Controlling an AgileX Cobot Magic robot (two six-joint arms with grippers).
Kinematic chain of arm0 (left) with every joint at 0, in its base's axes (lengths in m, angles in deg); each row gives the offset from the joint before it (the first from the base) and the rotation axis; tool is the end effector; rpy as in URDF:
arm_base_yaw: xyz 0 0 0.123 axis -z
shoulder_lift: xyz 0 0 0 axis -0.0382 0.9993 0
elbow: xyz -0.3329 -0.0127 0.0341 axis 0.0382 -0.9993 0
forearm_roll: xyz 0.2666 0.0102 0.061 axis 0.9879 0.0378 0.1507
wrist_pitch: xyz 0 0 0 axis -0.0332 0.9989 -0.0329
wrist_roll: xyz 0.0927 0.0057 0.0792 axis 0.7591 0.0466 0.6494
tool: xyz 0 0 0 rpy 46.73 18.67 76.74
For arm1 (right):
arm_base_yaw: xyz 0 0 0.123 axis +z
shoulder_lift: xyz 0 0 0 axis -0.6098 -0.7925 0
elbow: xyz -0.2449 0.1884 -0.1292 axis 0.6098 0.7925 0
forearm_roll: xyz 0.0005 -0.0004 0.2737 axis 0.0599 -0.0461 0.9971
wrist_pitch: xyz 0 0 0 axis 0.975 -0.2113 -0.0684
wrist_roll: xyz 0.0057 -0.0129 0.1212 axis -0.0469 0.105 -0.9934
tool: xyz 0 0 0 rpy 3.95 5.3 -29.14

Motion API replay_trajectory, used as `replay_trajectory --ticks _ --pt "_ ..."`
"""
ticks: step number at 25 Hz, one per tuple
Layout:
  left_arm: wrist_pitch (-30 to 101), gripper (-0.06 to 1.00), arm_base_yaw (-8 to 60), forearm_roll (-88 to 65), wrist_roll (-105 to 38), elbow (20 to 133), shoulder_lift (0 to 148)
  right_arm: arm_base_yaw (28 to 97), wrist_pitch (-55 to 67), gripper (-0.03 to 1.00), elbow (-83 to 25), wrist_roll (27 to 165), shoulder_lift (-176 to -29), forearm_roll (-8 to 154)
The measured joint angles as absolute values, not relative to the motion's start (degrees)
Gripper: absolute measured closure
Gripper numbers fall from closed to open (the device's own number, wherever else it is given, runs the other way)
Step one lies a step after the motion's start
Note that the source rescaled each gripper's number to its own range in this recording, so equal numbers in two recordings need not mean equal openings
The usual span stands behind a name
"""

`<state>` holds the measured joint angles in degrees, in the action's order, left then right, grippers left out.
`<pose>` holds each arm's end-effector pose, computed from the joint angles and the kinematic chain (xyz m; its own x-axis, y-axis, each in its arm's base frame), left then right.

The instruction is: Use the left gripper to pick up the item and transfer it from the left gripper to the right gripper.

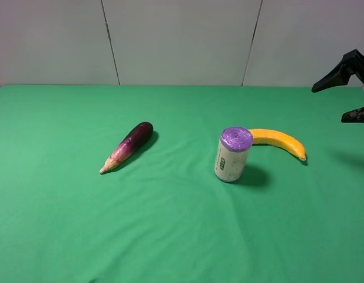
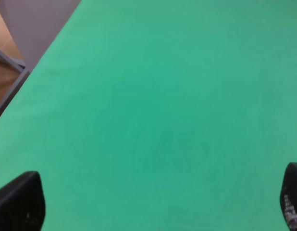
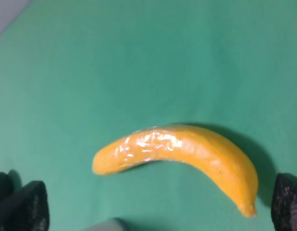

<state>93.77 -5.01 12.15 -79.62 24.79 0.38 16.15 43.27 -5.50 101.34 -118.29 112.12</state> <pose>-0.0116 0.0179 0.2676 -0.4365 -0.1795 -0.8816 -0.3176 0.9475 -0.0357 0.3327 -0.0603 0.2580 -0.8075 0.4501 -0.3814 0.2015 0.8180 0.5388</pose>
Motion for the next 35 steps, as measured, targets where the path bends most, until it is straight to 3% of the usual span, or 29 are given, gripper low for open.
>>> replay_trajectory --ticks 15,25,35 --pt "93.77 -0.03 -5.01 12.15 -79.62 24.79 0.38 16.52 49.85 -0.03 -5.41 93.41 -100.63 100.82" --pt "93.77 -0.03 -5.01 12.15 -79.62 24.79 0.38 28.55 55.57 -0.03 -5.41 86.85 -89.25 88.36" --pt "93.77 -0.03 -5.01 12.15 -79.62 24.79 0.38 33.92 61.59 -0.03 -5.33 80.87 -75.87 78.94"
